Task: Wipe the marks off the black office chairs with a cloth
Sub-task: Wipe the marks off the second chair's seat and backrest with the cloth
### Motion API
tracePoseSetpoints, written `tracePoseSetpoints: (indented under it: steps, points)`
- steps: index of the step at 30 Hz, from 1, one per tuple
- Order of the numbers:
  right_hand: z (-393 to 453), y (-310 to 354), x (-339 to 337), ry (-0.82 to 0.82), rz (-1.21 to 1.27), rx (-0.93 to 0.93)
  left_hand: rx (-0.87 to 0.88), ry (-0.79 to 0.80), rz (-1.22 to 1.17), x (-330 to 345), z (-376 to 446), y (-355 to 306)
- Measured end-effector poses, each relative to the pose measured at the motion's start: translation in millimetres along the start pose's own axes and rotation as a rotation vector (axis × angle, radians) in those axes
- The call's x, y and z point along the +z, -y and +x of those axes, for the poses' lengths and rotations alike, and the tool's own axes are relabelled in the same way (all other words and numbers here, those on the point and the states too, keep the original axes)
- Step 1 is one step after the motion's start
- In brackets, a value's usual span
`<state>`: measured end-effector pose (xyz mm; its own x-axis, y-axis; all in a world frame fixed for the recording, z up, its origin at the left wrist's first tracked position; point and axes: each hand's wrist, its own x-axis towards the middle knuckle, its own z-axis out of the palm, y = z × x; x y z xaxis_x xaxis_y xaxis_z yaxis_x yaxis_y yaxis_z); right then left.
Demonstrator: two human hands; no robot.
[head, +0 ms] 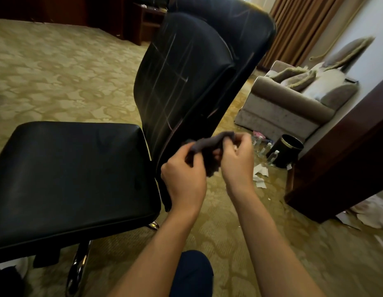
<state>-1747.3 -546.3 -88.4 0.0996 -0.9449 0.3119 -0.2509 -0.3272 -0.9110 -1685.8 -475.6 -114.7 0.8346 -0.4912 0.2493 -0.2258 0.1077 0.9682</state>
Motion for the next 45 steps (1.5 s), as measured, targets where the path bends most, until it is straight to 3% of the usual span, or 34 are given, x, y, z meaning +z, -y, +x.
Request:
tracePoseSetpoints:
  steps: [3, 7, 14, 18, 23, 26, 32, 36, 45]
  points:
    - [10.8, 31.6, -6.1, 0.004, 0.123, -0.067, 0.083, -0.001, 0.003, 3.3, 14.0, -18.9]
    - [1.2, 6.6, 6.9, 0.038, 0.144, 0.007, 0.145, 0.024, 0.085, -1.3, 6.3, 3.2]
    - [-36.9, -43.7, 20.1, 0.051, 0.064, 0.257, -0.005, 0.087, 0.154, -11.2, -9.9, 48.3]
    - [-17.3, -2.5, 10.8, -0.021, 0.108, 0.089, 0.016, 0.086, 0.076, -10.1, -2.3, 16.6]
    - [14.5, 66.0, -9.6, -0.125, 0.236, -0.113, 0.194, 0.054, -0.050, -2.9, 21.6, -59.3]
    - [20.2, 79.4, -14.0, -0.063, 0.252, -0.133, 0.209, 0.067, -0.042, 0.2, 35.9, -73.9]
    - [-14.2, 17.8, 5.3, -0.006, 0.163, -0.030, 0.118, 0.112, 0.138, -13.3, 10.1, -4.5]
    - [-23.6, 1.9, 9.9, -0.046, 0.071, -0.008, 0.056, 0.142, 0.130, -17.2, 4.1, 7.9]
    - [37.5, 114.5, -21.1, -0.197, 0.221, -0.265, 0.326, 0.049, -0.027, 5.6, 48.9, -103.8]
